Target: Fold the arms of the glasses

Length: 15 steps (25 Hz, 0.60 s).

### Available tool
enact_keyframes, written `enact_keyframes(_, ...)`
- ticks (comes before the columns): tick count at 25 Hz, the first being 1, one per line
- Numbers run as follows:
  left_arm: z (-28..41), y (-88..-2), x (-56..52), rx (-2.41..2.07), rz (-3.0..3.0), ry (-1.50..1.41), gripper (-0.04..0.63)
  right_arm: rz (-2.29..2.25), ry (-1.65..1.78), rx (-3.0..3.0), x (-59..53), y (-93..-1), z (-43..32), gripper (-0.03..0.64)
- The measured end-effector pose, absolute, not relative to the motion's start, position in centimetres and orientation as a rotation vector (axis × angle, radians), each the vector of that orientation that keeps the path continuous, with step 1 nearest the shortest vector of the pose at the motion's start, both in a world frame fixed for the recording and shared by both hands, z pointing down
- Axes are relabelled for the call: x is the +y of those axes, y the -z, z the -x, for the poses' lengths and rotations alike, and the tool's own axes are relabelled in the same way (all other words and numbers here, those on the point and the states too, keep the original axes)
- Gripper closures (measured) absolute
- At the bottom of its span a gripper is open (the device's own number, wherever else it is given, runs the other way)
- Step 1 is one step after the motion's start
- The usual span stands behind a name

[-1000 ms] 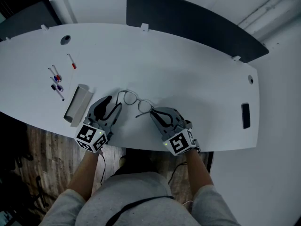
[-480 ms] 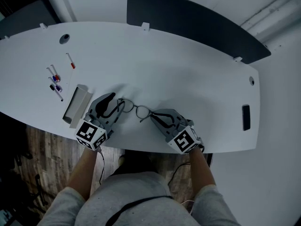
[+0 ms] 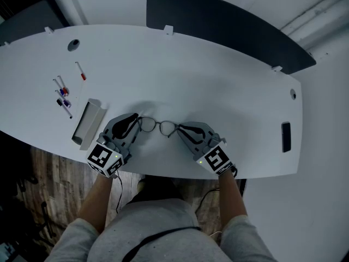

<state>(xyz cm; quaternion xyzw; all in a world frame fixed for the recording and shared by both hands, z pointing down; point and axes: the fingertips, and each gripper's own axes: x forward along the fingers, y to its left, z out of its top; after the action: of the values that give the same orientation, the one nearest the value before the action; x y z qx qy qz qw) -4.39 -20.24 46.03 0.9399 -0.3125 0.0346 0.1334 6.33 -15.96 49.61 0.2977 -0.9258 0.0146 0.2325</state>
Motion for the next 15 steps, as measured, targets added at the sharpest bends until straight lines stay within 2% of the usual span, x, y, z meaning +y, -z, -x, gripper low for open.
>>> enact_keyframes(8, 4.8, -46.4, -19.8, -0.928, -2.725, -0.113, 0.563, -1.027, -0.069, -2.596, -17.4, -48.2, -7.2, 0.577)
enact_keyframes(11, 4.9, -46.4, -19.5, -0.936, -2.717, -0.115, 0.563, -1.07, -0.126, -2.595, -17.4, -48.0, -7.2, 0.525)
enact_keyframes(15, 4.9, -46.4, -19.1, -0.944, -2.713, -0.126, 0.568, -1.109, -0.175, -2.633, -17.3, -47.6, -7.1, 0.525)
